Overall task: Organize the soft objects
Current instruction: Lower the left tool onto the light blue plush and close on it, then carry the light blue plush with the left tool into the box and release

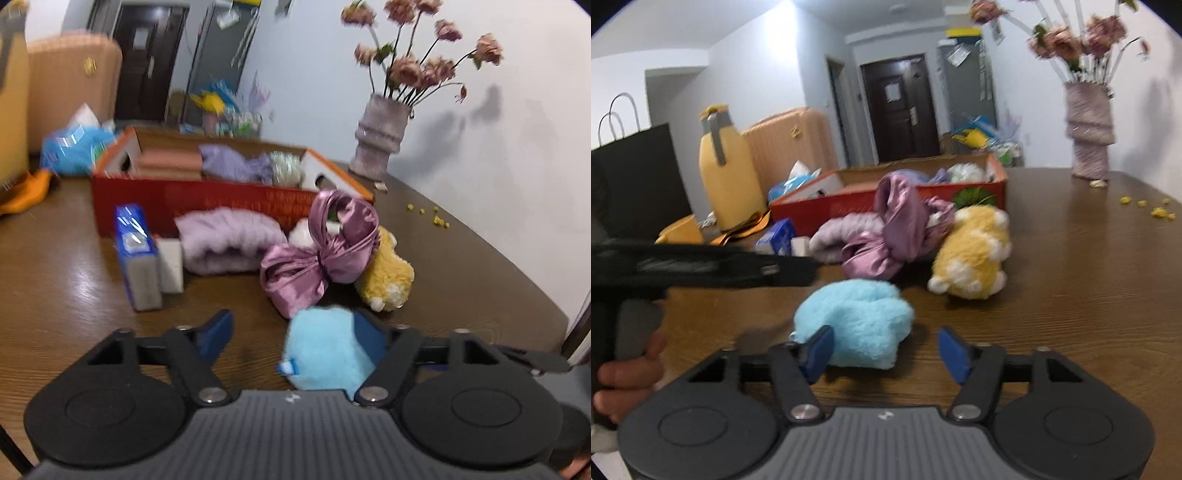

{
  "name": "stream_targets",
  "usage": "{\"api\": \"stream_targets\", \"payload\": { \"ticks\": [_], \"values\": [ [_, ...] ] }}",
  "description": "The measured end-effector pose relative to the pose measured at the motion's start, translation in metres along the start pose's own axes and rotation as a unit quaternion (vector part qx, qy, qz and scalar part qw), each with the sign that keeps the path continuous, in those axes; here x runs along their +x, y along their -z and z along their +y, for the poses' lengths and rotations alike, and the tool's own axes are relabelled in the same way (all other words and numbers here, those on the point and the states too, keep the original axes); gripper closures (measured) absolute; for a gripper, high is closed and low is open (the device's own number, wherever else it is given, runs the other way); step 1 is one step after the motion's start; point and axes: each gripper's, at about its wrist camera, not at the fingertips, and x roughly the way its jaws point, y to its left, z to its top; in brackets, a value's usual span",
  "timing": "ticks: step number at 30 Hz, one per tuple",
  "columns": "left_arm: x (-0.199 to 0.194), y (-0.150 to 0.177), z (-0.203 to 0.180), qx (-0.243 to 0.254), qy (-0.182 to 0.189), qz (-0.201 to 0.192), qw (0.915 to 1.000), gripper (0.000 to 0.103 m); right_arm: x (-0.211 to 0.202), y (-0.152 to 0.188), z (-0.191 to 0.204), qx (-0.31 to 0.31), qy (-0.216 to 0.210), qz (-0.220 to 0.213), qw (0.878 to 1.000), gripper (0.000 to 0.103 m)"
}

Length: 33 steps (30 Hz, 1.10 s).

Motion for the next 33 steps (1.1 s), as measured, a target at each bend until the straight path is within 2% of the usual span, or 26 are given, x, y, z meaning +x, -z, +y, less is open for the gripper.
{"api": "stream_targets", "payload": {
  "ticks": [1, 2, 3, 4, 7, 14, 16, 18, 20, 23, 28, 33],
  "values": [
    [0.007, 0.0, 0.003, -0.01, 0.007, 0.012, 0.9999, 0.048, 0.004, -0.001, -0.001, 0.001, -0.005, 0.003, 1.0, 0.064],
    [0.012, 0.0, 0.005, -0.019, 0.015, 0.025, 0.9994, 0.058, 0.007, -0.002, -0.004, 0.002, -0.005, 0.005, 1.0, 0.068],
    [0.014, 0.0, 0.007, -0.028, 0.024, 0.029, 0.9989, 0.063, 0.009, -0.005, -0.008, 0.004, -0.001, 0.007, 1.0, 0.073],
    [0.013, 0.0, 0.009, -0.037, 0.035, 0.03, 0.9983, 0.066, 0.01, -0.007, -0.012, 0.006, 0.003, 0.008, 1.0, 0.072],
    [0.01, 0.002, 0.008, -0.048, 0.043, 0.036, 0.9973, 0.065, 0.009, -0.015, -0.025, 0.024, 0.007, 0.001, 1.0, 0.069],
    [0.014, 0.003, 0.018, -0.092, 0.057, 0.055, 0.9926, 0.053, 0.029, -0.025, -0.04, 0.1, -0.056, 0.004, 0.993, 0.067],
    [0.014, 0.006, 0.02, -0.099, 0.063, 0.055, 0.9916, 0.053, 0.036, -0.027, -0.045, 0.12, -0.068, 0.007, 0.99, 0.067],
    [0.014, 0.007, 0.021, -0.103, 0.071, 0.053, 0.9907, 0.058, 0.042, -0.029, -0.048, 0.135, -0.082, 0.014, 0.987, 0.067],
    [0.013, 0.007, 0.021, -0.105, 0.07, 0.053, 0.9907, 0.061, 0.046, -0.029, -0.048, 0.143, -0.102, 0.026, 0.984, 0.067],
    [0.006, 0.009, 0.019, -0.101, 0.061, 0.049, 0.9918, 0.063, 0.045, -0.027, -0.043, 0.146, -0.108, 0.034, 0.983, 0.069],
    [-0.015, 0.017, 0.014, -0.089, 0.06, 0.041, 0.9934, 0.067, 0.027, -0.017, -0.035, 0.157, -0.122, 0.042, 0.979, 0.073],
    [-0.04, 0.025, 0.006, -0.082, 0.071, 0.028, 0.9937, 0.067, -0.003, -0.009, -0.025, 0.159, -0.123, 0.028, 0.979, 0.074]
  ]
}}
